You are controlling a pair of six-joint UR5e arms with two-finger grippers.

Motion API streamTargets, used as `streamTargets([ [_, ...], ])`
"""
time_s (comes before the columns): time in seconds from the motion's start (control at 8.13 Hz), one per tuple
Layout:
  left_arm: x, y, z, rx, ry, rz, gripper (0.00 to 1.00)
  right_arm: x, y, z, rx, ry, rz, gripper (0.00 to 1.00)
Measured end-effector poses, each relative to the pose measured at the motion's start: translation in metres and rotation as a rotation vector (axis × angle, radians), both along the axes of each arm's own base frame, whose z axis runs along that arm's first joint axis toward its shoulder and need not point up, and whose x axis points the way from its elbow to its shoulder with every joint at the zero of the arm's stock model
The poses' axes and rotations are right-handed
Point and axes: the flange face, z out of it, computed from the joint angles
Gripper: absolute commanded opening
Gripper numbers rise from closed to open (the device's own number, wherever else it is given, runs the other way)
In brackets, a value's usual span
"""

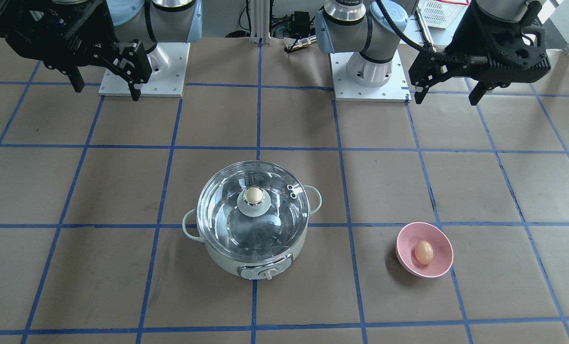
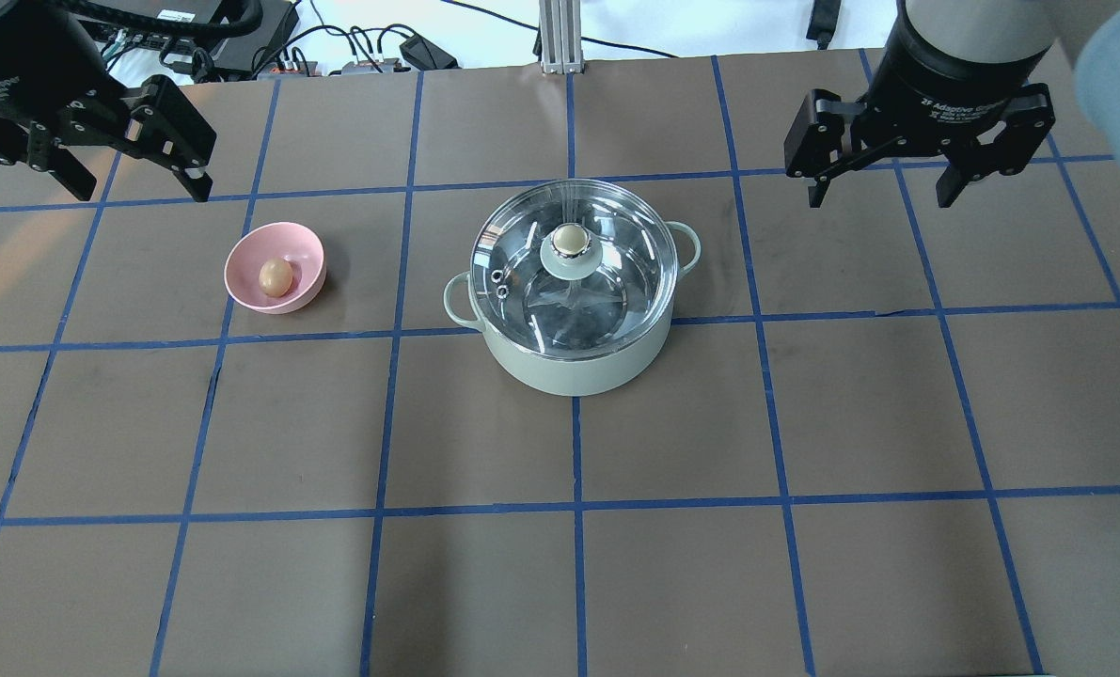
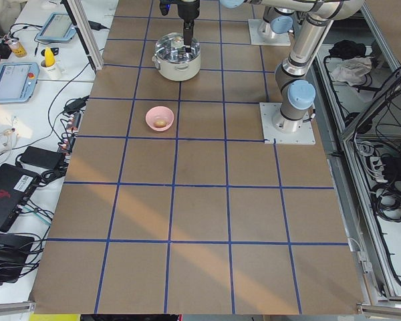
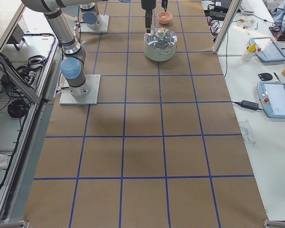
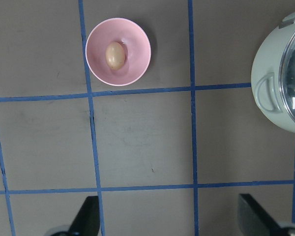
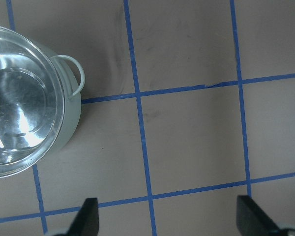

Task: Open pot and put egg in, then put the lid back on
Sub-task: 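Lower the left gripper toward the egg while the right moves toward the lid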

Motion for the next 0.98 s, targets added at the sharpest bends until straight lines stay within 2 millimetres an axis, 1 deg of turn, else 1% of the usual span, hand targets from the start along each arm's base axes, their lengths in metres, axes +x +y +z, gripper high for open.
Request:
streamTargets([
  [0.25, 0.000, 0.000, 0.000, 0.002, 0.000, -0.001, 1.00, 0.001, 0.002, 0.003, -0.008, -0.012, 0.000, 1.00],
  [0.49, 0.002, -0.002, -0.004, 0.010, 0.006, -0.006, 1.00, -0.001, 0.009, 0.014, -0.031, -0.004, 0.008, 1.00],
  [0.61, 0.005, -0.007, -0.010, 0.016, 0.010, -0.034, 0.96, 0.000, 0.011, 0.018, -0.040, -0.008, 0.015, 1.00],
  [0.86, 0.019, -0.030, -0.028, 0.004, 0.012, -0.046, 0.81, 0.003, 0.010, 0.021, -0.055, -0.020, 0.044, 1.00],
  [0.98, 0.032, -0.042, -0.040, 0.012, 0.014, -0.033, 0.81, 0.005, 0.006, 0.017, -0.047, -0.026, 0.069, 1.00],
])
